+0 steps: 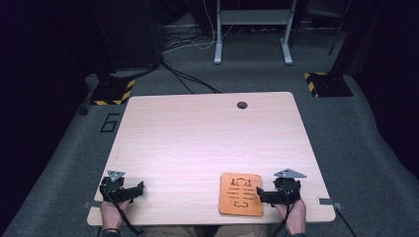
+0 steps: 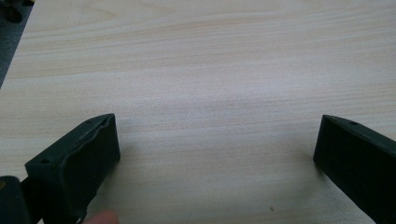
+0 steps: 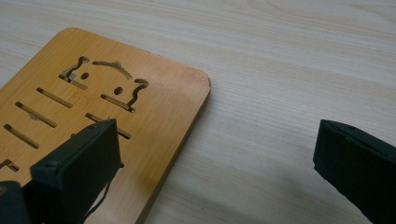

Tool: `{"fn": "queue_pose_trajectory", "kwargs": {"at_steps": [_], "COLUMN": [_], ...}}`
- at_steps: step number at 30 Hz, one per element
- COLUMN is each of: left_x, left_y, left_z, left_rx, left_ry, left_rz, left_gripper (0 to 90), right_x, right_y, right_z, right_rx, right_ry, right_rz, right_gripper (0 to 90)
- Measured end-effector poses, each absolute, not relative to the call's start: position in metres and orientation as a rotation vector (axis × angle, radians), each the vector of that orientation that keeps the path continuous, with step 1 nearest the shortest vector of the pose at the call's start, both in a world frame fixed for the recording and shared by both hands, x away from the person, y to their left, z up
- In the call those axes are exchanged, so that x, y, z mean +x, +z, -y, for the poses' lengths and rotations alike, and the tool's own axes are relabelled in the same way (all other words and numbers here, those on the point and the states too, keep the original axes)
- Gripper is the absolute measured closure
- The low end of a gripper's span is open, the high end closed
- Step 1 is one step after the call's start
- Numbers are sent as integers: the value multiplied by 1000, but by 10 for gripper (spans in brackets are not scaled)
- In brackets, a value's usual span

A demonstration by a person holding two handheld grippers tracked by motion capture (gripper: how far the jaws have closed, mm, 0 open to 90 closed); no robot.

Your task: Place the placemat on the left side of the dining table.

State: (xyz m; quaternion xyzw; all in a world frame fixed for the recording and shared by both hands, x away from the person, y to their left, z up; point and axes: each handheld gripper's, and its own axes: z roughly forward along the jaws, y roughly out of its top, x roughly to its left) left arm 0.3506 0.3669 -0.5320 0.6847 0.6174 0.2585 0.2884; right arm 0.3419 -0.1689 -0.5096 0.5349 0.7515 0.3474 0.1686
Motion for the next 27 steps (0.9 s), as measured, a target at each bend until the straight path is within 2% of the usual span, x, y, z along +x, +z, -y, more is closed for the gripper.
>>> {"fn": "queue_pose_trajectory", "kwargs": {"at_steps": [15,27], "left_x": [351,351], "left_y": [-532,-532], "left_z": [-367,-367], "left_rx": [1827,1826], "left_ry": [691,692], "left_rz": [-1651,-1653], "left_gripper": [0,0], "right_x": [346,350], "right_y": [-519,-518], "right_z": [156,165], "right_rx": [1503,1520], "right_ry": [926,926], "right_rz": [-2185,-2203], "right_gripper": [5,6]}}
